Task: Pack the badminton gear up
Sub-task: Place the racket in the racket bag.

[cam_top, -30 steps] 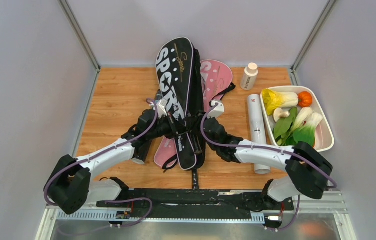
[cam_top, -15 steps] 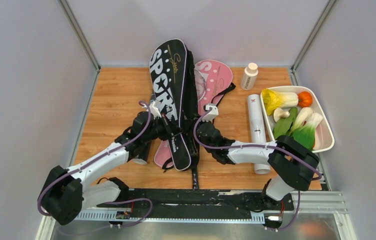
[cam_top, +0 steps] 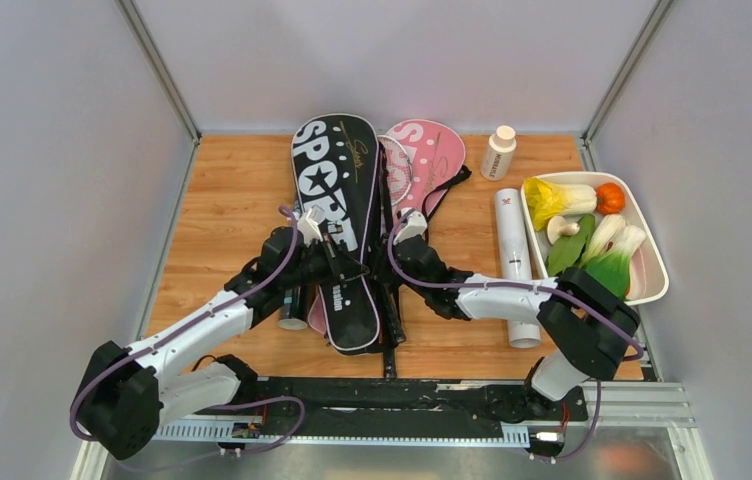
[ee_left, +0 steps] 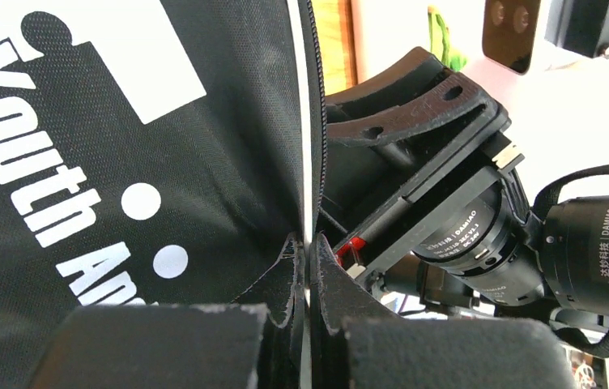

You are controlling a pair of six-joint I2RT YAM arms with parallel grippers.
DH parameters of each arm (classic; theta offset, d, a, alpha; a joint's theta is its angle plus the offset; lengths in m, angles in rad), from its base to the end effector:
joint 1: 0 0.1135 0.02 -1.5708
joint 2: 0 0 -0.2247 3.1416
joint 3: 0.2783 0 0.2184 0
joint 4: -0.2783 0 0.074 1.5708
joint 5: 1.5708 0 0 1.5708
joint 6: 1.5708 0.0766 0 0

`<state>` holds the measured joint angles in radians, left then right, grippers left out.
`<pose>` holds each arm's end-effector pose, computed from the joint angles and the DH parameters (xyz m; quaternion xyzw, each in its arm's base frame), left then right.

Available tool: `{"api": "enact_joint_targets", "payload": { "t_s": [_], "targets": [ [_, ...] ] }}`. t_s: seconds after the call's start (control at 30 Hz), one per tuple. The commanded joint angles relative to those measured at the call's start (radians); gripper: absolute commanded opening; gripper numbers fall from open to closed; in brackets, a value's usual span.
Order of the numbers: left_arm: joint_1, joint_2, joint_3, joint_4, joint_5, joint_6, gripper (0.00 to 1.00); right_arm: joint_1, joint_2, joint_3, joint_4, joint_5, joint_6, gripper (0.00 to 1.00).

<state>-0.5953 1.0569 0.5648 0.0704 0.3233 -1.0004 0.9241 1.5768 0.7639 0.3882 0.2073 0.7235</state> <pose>0.1989 -0.1641 0.2028 -0.0810 0.8292 -0.4783 0.2778 0.2205 0.2658 0.1655 -0.0279 0.8372 0.3366 0.4302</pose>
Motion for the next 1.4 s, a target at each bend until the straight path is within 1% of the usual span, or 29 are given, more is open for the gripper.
{"api": "enact_joint_targets", "payload": {
  "t_s": [0.0, 0.03, 0.07, 0.13, 0.2, 0.3, 0.37, 0.4, 0.47, 0.6, 0.7, 0.83, 0.9, 0.97, 1.03, 1.1, 1.2, 1.23, 1.37],
  "targets": [
    [-0.008, -0.022, -0.018, 0.078, 0.053, -0.006, 0.0, 0.006, 0.01, -0.023, 0.111, -0.092, 0.178, 0.23],
    [-0.008, -0.018, -0.026, 0.073, 0.051, 0.007, 0.0, 0.006, 0.02, -0.014, 0.125, -0.115, 0.191, 0.24],
    [-0.008, -0.016, -0.03, 0.058, 0.039, 0.015, 0.0, 0.003, 0.025, 0.006, 0.108, -0.14, 0.18, 0.26],
    [-0.008, -0.01, -0.051, 0.039, 0.011, 0.039, 0.0, -0.005, 0.004, 0.061, -0.007, -0.167, 0.121, 0.36],
    [-0.008, -0.003, -0.083, 0.042, -0.007, 0.048, 0.0, -0.023, -0.052, 0.065, -0.113, -0.189, 0.008, 0.43],
    [-0.008, 0.007, -0.12, 0.058, -0.007, 0.052, 0.0, -0.104, -0.137, 0.015, -0.177, -0.37, -0.086, 0.53],
    [-0.008, 0.009, -0.13, 0.073, -0.004, 0.05, 0.0, -0.129, -0.17, -0.011, -0.249, -0.439, -0.156, 0.57],
    [-0.008, 0.01, -0.13, 0.076, -0.003, 0.051, 0.0, -0.132, -0.18, -0.021, -0.284, -0.461, -0.183, 0.58],
    [-0.008, 0.012, -0.128, 0.075, -0.003, 0.056, 0.0, -0.133, -0.191, -0.062, -0.295, -0.528, -0.211, 0.59],
    [-0.008, 0.017, -0.127, 0.074, 0.007, 0.059, 0.0, -0.132, -0.187, -0.15, -0.227, -0.615, -0.21, 0.56],
    [-0.008, 0.014, -0.135, 0.077, 0.008, 0.057, 0.0, -0.132, -0.169, -0.163, -0.193, -0.633, -0.204, 0.55],
    [-0.008, 0.008, -0.146, 0.078, 0.007, 0.049, 0.0, -0.127, -0.126, -0.161, -0.195, -0.609, -0.209, 0.55],
    [-0.008, 0.003, -0.15, 0.081, 0.008, 0.043, 0.0, -0.119, -0.109, -0.165, -0.18, -0.605, -0.201, 0.52],
    [-0.009, -0.002, -0.153, 0.084, 0.008, 0.037, 0.0, -0.114, -0.095, -0.172, -0.145, -0.617, -0.176, 0.45],
    [-0.008, -0.006, -0.158, 0.087, 0.01, 0.029, 0.0, -0.106, -0.097, -0.18, -0.107, -0.615, -0.135, 0.35],
    [-0.009, -0.012, -0.168, 0.099, 0.015, 0.013, 0.0, -0.101, -0.108, -0.197, -0.051, -0.607, -0.072, 0.22],
    [-0.009, -0.021, -0.187, 0.125, 0.029, -0.029, 0.0, -0.088, -0.13, -0.247, 0.095, -0.588, 0.066, 0.03],
    [-0.009, -0.03, -0.198, 0.136, 0.034, -0.047, 0.0, -0.081, -0.134, -0.256, 0.131, -0.567, 0.107, 0.0],
    [-0.011, -0.072, -0.227, 0.149, 0.032, -0.084, 0.0, -0.029, -0.131, -0.257, 0.224, -0.48, 0.219, 0.0]
  ]
}}
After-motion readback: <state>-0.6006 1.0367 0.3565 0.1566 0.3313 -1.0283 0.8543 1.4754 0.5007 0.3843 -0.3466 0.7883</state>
